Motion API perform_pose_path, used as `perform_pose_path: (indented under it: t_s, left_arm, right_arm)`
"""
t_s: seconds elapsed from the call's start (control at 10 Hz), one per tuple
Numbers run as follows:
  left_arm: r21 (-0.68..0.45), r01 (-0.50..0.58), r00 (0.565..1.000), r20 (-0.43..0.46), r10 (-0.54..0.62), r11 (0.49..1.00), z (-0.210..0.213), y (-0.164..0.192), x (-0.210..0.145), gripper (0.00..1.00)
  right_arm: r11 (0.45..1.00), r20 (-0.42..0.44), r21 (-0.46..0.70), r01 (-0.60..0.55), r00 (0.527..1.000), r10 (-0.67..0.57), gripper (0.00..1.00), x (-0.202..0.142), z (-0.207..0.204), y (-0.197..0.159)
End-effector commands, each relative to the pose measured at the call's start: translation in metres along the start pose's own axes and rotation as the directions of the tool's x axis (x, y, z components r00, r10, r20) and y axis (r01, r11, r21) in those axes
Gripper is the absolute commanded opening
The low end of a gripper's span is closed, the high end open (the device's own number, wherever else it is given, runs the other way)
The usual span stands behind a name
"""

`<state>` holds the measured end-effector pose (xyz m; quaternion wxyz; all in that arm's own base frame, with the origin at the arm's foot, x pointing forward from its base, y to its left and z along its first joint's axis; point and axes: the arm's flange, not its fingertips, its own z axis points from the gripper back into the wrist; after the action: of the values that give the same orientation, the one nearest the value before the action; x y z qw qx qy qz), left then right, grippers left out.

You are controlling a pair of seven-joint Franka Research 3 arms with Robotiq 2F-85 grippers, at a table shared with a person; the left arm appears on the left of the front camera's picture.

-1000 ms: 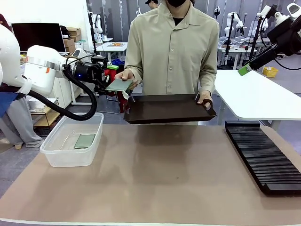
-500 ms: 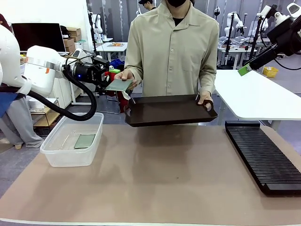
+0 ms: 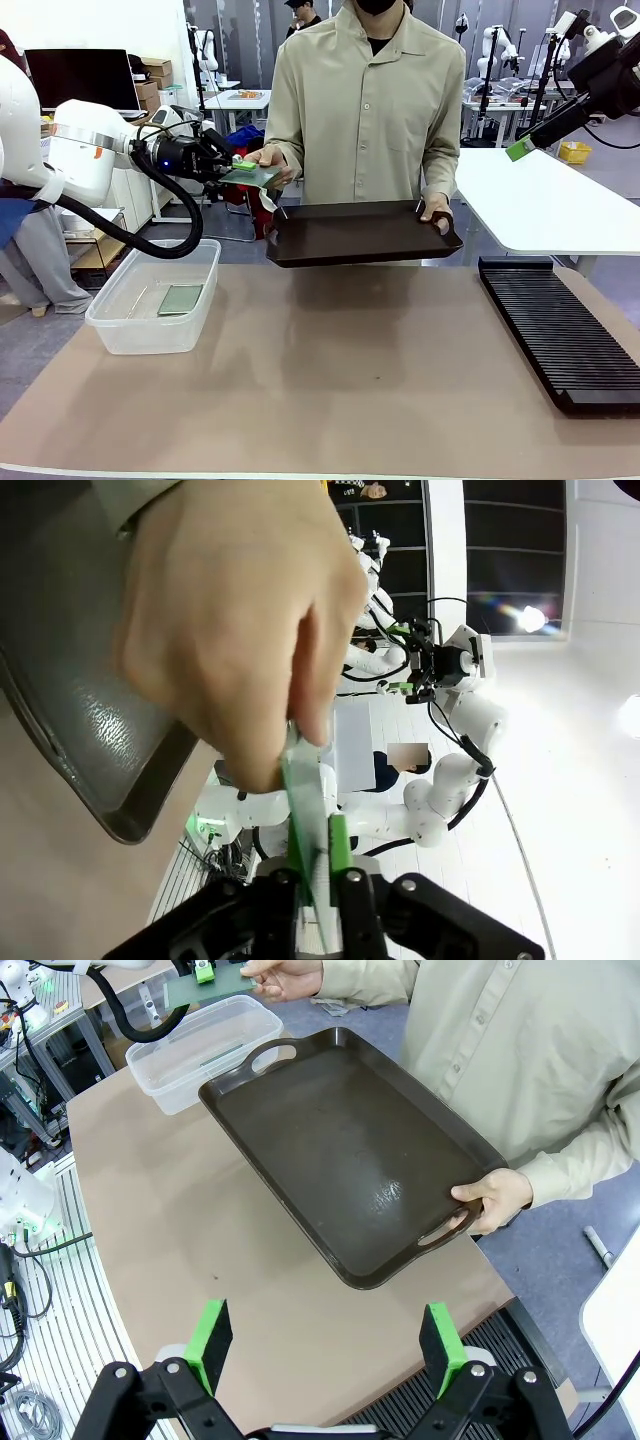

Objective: Sort PCBs into racks and boxes based on the side picked up.
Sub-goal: Pick up the Blank PCB handed by the Human.

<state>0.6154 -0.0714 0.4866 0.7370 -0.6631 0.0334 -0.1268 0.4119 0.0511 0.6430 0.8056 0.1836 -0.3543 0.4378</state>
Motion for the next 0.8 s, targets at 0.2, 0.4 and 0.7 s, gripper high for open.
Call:
perform_pose_path:
  t_s: [0.2, 0.4, 0.7]
  left_arm:
    - [-0.012, -0.011, 1.0, -0.005, 0.011, 1.0, -0.003, -0.0018, -0.0035, 0.0]
    - [-0.005, -0.011, 1.0, -0.002, 0.011, 1.0, -0.0024, -0.0014, -0.0029, 0.0]
    - [-0.009, -0.007, 1.0, -0.017, 0.006, 1.0, -0.0008, -0.0024, -0.002, 0.0]
  right_arm:
    - [1.0, 0.008, 0.004, 0.0, 1.0, 0.0, 1.0, -0.0004, -0.0018, 0.0]
    - [1.0, 0.008, 0.004, 0.0, 1.0, 0.0, 1.0, -0.0004, -0.0018, 0.0]
    - [1.0, 0.008, 0.004, 0.0, 1.0, 0.0, 1.0, -0.0004, -0.0018, 0.0]
